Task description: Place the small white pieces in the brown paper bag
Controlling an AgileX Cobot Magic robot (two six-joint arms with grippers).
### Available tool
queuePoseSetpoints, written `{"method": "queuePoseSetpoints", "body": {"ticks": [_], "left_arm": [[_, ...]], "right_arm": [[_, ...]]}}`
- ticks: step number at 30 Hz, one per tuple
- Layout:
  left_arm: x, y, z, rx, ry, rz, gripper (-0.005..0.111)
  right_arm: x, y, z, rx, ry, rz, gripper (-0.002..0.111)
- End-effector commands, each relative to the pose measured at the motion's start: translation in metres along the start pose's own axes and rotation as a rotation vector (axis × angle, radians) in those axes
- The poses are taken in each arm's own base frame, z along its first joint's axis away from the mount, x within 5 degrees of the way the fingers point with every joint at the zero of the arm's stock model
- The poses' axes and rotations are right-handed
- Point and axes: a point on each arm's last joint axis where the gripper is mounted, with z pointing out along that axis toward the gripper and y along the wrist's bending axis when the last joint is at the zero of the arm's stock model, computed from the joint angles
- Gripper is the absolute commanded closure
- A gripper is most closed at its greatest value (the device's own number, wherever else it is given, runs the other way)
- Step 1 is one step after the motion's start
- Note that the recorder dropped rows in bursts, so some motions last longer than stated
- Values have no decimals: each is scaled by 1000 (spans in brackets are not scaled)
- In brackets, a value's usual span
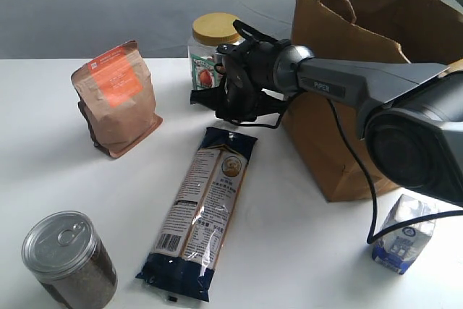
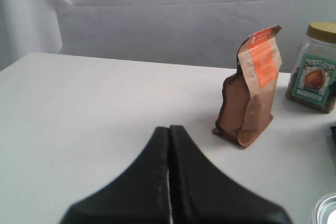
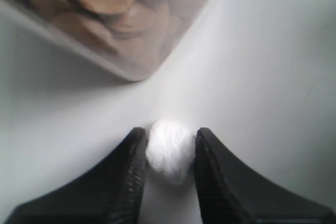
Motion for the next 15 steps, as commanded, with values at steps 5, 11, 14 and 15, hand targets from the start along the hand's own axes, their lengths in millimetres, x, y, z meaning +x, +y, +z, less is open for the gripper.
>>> {"method": "queuePoseSetpoints", "body": {"ticks": [5,11,14,15], "left_arm": [[1,0,0,8,-2,-10,107],[1,0,0,8,-2,-10,107],[1,0,0,8,-2,-10,107],[1,0,0,8,-2,-10,107]], "right_arm": [[0,0,-6,7,36,14,90],[-12,11,-43,-10,-18,-38,90],[-13,26,-83,-19,-28,-98,90],[-12,29,-91,-18,-25,-111,90]]}}
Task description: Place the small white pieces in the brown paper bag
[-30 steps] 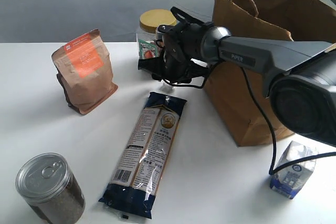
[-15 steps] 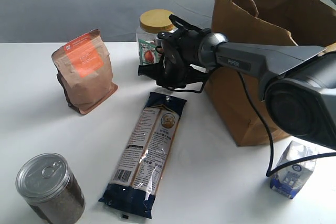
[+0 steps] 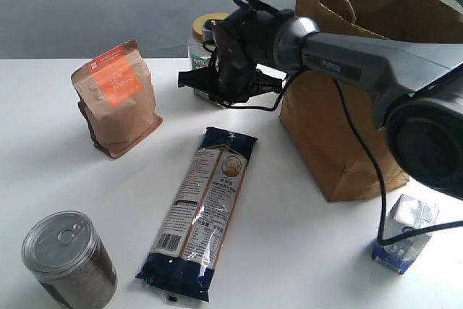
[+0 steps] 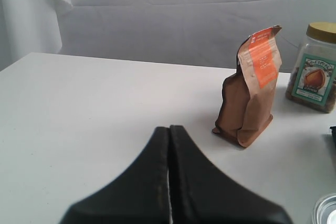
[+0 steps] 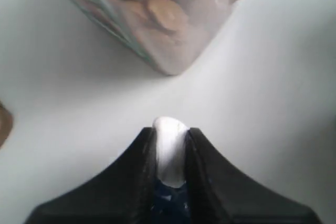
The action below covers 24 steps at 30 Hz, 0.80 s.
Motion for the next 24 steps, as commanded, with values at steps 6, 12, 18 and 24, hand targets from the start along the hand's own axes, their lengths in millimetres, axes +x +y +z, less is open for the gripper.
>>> {"method": "queuePoseSetpoints", "body": {"ticks": [6,12,18,24], "left_arm": [[1,0,0,8,-2,-10,107],[1,0,0,8,-2,-10,107],[1,0,0,8,-2,-10,107],[1,0,0,8,-2,-10,107]], "right_arm": [[25,57,-113,-4,17,-196,90],[47,83,-207,-53,-67,-301,90],[65,56,-288,-40,-165,-350,90],[77,-1,-342,-50,-255,-278,90]]}}
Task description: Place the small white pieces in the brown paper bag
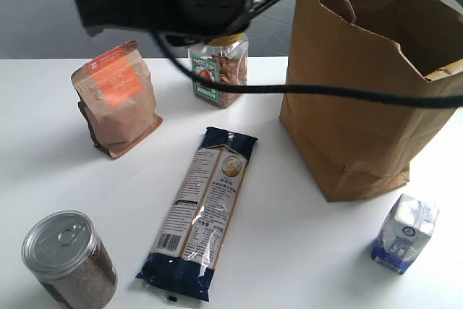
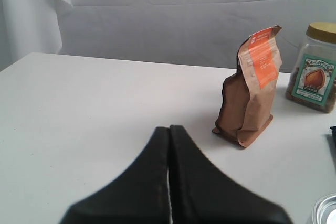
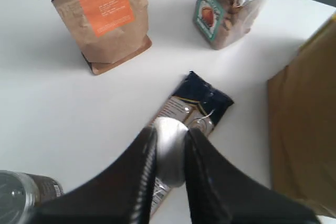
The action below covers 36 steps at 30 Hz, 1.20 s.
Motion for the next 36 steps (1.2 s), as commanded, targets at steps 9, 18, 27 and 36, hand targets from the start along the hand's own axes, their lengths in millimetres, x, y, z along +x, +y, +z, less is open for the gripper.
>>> {"method": "queuePoseSetpoints", "body": {"ticks": [9,18,27,36], "left_arm": [[1,0,0,8,-2,-10,107],[1,0,0,8,-2,-10,107],[1,0,0,8,-2,-10,107],[1,0,0,8,-2,-10,107]], "right_arm": [[33,-115,-71,223,-229,163,90],[24,-176,-47,347,-208,301,90],[15,-214,14,391,-88,347,90],[11,-219,65,387,-42,310,81]]}}
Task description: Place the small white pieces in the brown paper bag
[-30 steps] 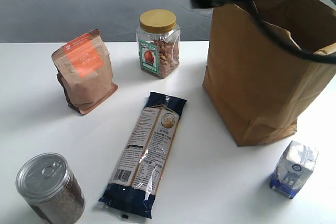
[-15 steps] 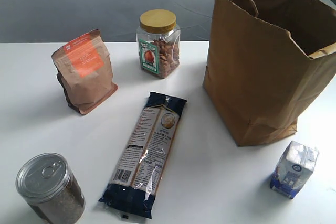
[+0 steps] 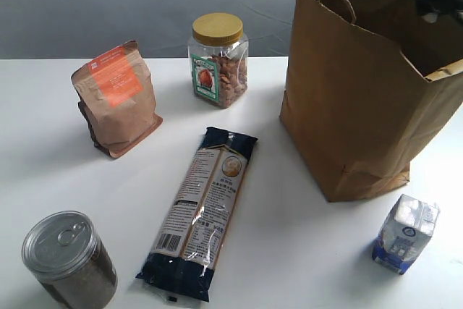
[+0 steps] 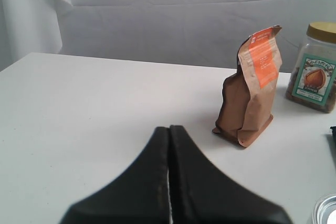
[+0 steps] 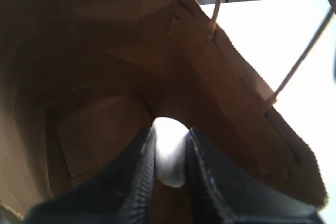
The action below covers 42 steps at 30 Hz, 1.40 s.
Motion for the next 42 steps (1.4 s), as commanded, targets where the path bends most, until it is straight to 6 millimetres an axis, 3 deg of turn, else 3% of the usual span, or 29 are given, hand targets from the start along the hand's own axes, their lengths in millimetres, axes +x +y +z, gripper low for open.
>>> {"method": "queuePoseSetpoints", "body": {"ticks": [1,6,10,13,18,23,27,31,36,42], "left_arm": [[1,0,0,8,-2,-10,107],[1,0,0,8,-2,-10,107],[1,0,0,8,-2,-10,107],[1,0,0,8,-2,-10,107],[1,0,0,8,-2,-10,107],[1,0,0,8,-2,-10,107],[1,0,0,8,-2,-10,107],[1,0,0,8,-2,-10,107],[1,0,0,8,-2,-10,107],[1,0,0,8,-2,-10,107]], "right_arm": [[0,6,14,-13,-6,-29,76],[0,8,17,-17,-9,-34,59],[-1,3,10,2,1,-24,59],[1,-4,-3,-1,23,1,66],[16,-17,-38,-80,-23,28,92],[52,-33,-81,-257,-173,36,108],[87,-50,-115,-475,-415,46,108],[124,-70,-130,-588,-565,75,108],[161,-87,-126,-585,-569,86,108],[192,-95,-115,-605,-537,159,108]]}}
